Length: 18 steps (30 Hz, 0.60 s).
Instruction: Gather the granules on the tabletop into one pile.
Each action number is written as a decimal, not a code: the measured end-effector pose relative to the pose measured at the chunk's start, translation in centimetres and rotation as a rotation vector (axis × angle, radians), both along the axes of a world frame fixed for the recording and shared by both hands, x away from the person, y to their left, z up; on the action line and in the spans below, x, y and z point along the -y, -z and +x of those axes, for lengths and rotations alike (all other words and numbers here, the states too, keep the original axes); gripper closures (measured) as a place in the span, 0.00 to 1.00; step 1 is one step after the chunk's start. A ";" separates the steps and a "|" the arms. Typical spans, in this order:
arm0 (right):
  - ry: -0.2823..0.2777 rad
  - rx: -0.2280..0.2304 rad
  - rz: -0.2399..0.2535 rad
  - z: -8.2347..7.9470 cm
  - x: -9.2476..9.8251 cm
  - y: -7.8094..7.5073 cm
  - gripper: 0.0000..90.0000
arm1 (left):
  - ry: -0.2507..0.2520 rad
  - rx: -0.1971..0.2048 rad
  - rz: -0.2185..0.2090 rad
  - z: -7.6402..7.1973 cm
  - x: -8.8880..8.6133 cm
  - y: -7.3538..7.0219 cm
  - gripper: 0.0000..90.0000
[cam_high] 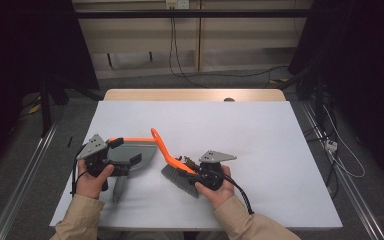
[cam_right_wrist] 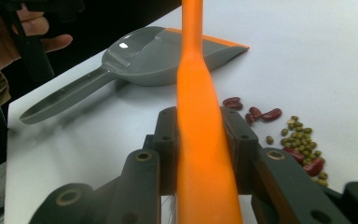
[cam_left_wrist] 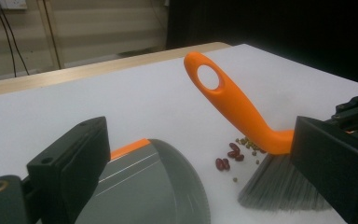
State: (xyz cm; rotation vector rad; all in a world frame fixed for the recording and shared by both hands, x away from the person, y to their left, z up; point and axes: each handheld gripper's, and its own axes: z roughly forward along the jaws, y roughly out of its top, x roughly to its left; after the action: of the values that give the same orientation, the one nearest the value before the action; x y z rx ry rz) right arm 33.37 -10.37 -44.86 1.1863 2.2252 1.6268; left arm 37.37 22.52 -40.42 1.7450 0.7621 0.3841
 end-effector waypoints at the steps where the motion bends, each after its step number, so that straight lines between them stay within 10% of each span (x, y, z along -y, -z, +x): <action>1: 0.004 -0.001 0.006 0.1 0.1 0.0 0.78 | 0.000 -0.001 0.001 0.0 0.0 0.0 0.06; 18: 0.015 -0.002 0.016 1.6 1.7 0.1 0.79 | 0.005 -0.011 0.006 0.1 0.1 0.2 0.06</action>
State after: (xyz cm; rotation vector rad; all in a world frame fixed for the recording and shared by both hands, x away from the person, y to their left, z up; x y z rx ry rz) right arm 34.97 -12.10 -45.00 1.2066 2.2036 1.6409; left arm 37.47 22.39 -40.62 1.7553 0.7650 0.3746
